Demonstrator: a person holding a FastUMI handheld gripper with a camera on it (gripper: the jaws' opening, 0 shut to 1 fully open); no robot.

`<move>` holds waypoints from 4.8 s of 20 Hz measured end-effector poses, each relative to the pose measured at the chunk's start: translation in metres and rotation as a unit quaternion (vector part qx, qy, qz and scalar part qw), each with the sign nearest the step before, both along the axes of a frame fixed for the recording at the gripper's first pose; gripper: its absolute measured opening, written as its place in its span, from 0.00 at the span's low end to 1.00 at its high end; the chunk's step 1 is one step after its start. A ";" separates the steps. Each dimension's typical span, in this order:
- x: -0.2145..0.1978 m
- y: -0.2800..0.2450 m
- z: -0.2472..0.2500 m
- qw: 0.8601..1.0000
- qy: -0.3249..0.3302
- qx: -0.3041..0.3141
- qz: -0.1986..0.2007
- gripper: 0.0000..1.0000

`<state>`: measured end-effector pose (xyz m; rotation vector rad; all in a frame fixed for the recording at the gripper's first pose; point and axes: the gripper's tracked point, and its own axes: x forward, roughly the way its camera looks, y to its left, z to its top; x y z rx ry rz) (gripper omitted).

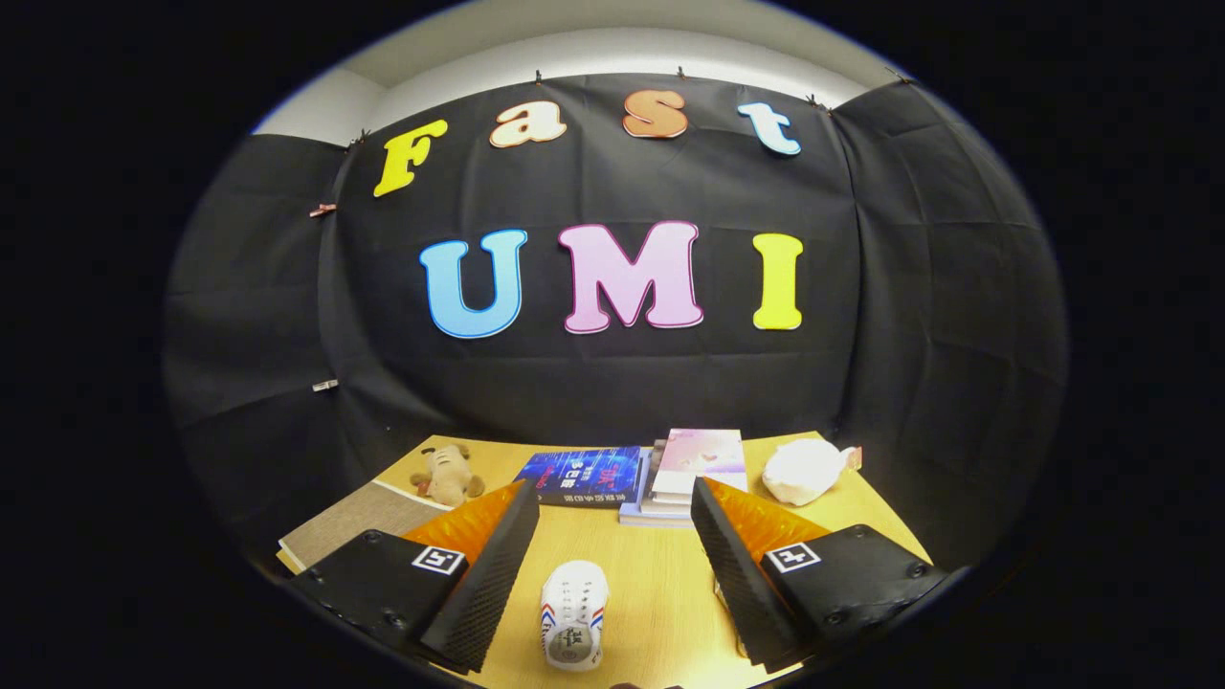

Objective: Open the storage box then place both shoes into the box .Put the left shoe in first, then the right shoe, with the right side of both shoes facing outward in a uniform manner.

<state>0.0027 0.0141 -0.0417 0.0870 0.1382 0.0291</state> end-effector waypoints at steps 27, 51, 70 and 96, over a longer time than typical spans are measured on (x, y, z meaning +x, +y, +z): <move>-0.071 0.244 -0.195 0.803 0.317 0.435 0.258 0.98; -0.074 0.255 -0.129 0.657 0.323 0.619 0.284 0.65; -0.028 0.337 -0.011 0.683 0.294 0.586 0.323 0.05; 0.007 0.557 -0.048 0.746 0.394 0.406 0.351 0.38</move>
